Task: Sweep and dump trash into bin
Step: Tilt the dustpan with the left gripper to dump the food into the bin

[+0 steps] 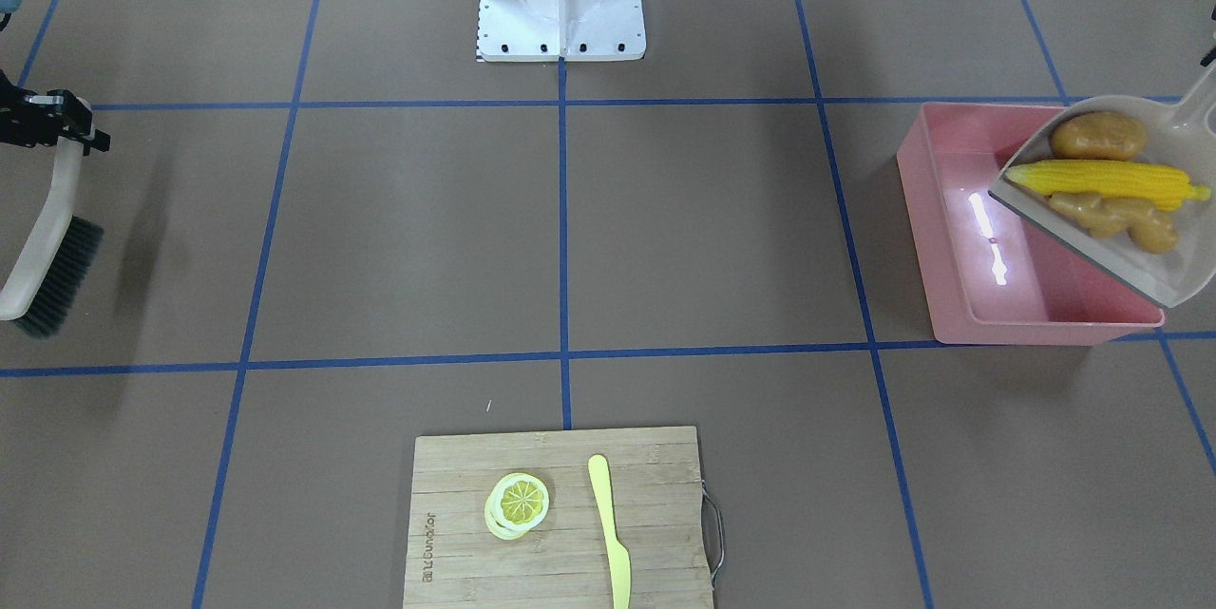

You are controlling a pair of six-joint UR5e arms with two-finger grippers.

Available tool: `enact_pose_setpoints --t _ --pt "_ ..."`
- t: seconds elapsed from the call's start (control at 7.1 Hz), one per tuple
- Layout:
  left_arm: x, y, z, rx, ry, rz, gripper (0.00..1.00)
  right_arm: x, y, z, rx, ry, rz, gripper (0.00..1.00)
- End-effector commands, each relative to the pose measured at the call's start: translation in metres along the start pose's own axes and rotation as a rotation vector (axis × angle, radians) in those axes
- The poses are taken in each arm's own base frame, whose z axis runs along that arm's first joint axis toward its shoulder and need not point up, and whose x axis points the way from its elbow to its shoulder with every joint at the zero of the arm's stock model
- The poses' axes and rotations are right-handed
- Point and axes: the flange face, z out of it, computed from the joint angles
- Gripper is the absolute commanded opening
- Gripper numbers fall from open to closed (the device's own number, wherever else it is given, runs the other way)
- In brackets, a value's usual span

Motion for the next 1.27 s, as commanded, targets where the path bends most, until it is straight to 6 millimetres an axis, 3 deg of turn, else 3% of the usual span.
enact_pose_setpoints --t 0.0,0.42,0.7,1.13 --pt "0.008 0.009 -0.008 -0.130 0.014 0.063 0.00 -0.001 0.004 0.017 -0.066 0.017 0.002 0.00" --pt "0.003 0.011 -0.018 -0.291 0.007 0.093 0.00 0.017 0.008 0.026 -0.128 0.053 -0.006 0.00" --pt "0.002 -0.001 -0.023 -0.292 0.001 0.110 0.00 0.028 0.007 0.028 -0.152 0.097 -0.011 0.00" --pt "0.013 -0.030 -0.068 -0.168 -0.065 0.192 0.00 0.032 0.007 0.035 -0.163 0.147 -0.010 0.00"
